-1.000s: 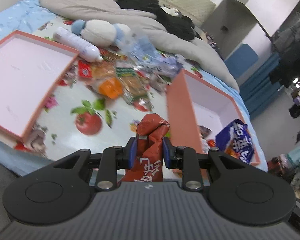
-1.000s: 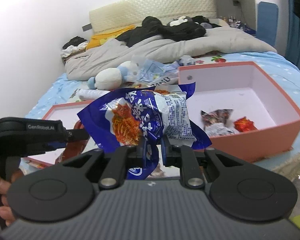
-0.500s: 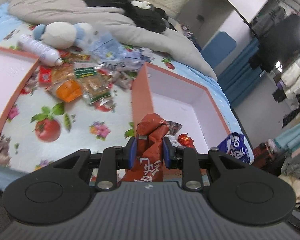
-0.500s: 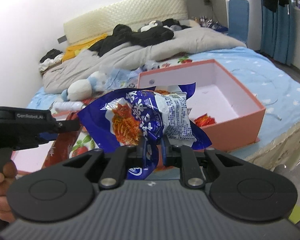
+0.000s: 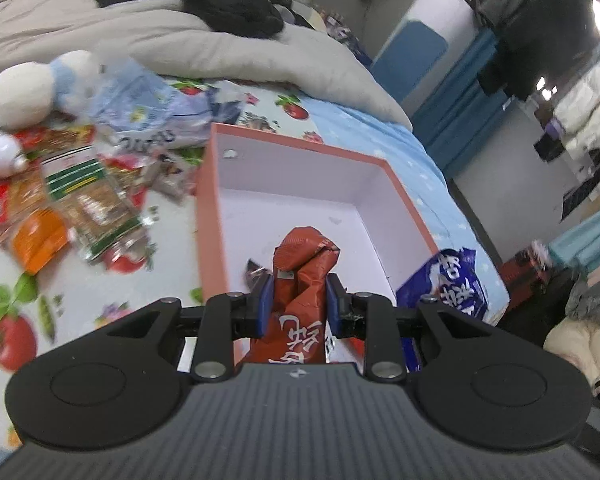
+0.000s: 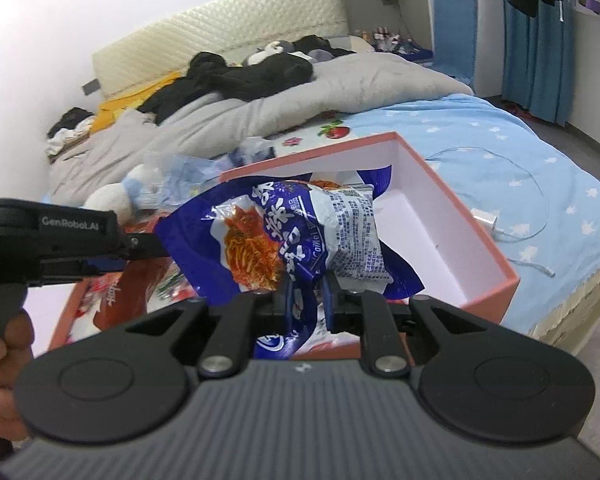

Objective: Organize snacks
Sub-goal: 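Carry both held bags over the deep pink box, then drop both bags into the deep pink box and open both tools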

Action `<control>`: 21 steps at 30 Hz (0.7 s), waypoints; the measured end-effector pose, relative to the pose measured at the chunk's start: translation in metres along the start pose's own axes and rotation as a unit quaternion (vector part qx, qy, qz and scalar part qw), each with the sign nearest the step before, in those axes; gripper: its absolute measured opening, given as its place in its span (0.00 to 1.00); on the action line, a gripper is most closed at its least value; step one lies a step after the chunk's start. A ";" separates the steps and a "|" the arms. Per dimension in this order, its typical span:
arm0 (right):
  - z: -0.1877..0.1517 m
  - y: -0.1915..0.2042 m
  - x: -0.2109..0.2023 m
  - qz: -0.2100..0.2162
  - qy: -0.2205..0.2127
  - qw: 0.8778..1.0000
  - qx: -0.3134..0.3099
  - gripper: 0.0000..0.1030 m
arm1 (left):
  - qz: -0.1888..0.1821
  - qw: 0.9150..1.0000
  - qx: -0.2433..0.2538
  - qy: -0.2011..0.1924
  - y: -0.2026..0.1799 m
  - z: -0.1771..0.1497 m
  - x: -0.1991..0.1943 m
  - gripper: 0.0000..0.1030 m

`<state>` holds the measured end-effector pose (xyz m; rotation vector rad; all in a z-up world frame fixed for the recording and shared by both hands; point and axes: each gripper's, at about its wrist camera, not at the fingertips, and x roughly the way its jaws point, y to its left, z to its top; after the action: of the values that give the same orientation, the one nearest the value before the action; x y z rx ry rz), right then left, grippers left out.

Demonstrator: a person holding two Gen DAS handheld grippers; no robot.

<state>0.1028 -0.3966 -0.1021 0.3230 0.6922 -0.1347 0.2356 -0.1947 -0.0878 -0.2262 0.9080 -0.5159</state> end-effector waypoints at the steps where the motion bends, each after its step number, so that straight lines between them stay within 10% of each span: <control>1: 0.003 -0.003 0.006 -0.003 0.002 1.000 0.001 0.17 | -0.002 1.000 0.005 0.005 -0.002 0.004 0.010 0.31; 21: 0.023 -0.048 0.124 -0.035 0.075 0.996 0.027 0.25 | 0.004 0.997 0.026 0.073 -0.002 0.051 0.149 0.31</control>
<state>0.2006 -0.4512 -0.1779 0.3634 0.8494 -0.1976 0.3504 -0.2744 -0.1596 -0.1389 1.0350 -0.5542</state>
